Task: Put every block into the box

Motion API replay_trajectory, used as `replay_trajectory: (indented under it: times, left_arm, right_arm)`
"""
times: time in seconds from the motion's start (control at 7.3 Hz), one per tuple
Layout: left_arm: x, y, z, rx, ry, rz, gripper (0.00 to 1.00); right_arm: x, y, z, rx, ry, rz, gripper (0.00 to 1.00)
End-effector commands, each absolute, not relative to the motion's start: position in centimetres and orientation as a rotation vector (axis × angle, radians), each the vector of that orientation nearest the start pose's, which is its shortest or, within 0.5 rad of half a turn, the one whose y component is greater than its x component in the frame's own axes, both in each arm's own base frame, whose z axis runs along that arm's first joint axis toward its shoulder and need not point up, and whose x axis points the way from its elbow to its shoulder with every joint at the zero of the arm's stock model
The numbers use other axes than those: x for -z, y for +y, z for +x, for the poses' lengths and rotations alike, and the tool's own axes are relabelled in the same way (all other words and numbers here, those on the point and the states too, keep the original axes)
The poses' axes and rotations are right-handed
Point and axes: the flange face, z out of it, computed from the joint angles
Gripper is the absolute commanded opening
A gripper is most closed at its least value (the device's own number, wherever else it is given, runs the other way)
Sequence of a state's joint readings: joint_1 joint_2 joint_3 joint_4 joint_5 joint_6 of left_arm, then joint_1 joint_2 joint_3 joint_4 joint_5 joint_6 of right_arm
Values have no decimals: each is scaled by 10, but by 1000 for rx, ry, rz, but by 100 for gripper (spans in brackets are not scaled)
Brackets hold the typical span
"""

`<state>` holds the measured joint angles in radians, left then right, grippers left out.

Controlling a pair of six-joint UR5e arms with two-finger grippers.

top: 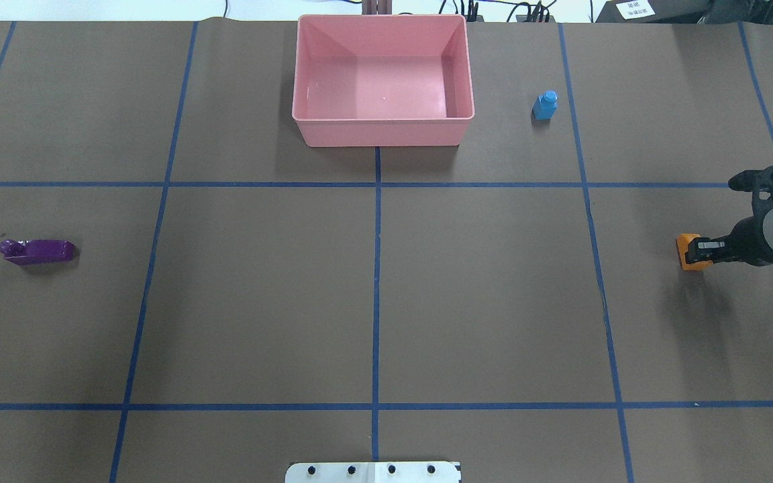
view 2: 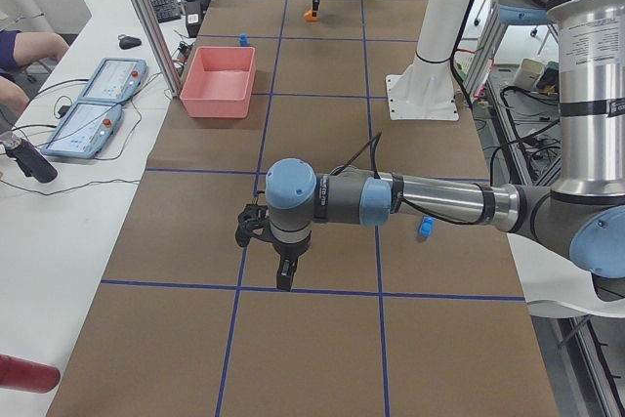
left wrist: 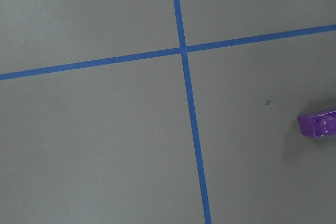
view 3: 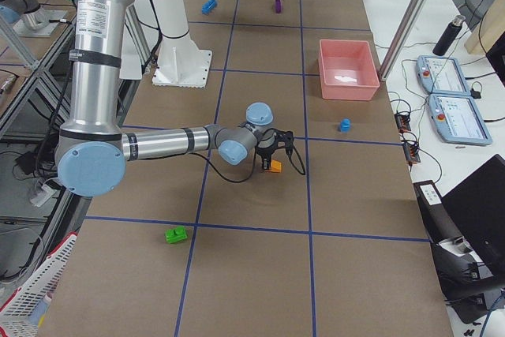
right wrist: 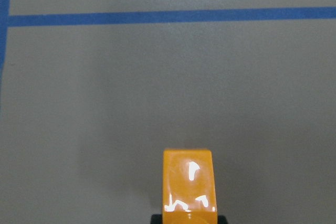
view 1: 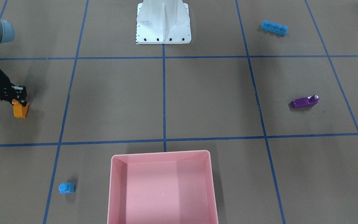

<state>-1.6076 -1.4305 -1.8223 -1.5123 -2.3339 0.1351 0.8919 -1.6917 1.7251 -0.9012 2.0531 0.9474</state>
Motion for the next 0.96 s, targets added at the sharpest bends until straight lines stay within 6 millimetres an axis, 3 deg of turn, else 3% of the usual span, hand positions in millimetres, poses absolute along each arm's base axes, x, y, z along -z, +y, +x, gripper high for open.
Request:
replay_trajectory:
  times: [0.0, 0.14, 0.27, 0.55, 0.82]
  left_arm:
    - [-602, -432, -80, -117, 756, 125, 100]
    - [-594, -435, -80, -131, 753, 156, 100]
    - [-589, -438, -81, -151, 747, 207, 100]
    - [-587, -441, -79, -165, 744, 235, 100]
    - [-590, -441, -78, -165, 746, 230, 100]
  right_arm:
    - [-543, -444, -222, -102, -858, 184, 0]
    - [-514, -470, -220, -116, -891, 207, 0]
    - [-467, -509, -227, -138, -901, 195, 0]
    - [-346, -582, -266, -173, -853, 146, 0]
    - [-277, -665, -322, -173, -845, 139, 0]
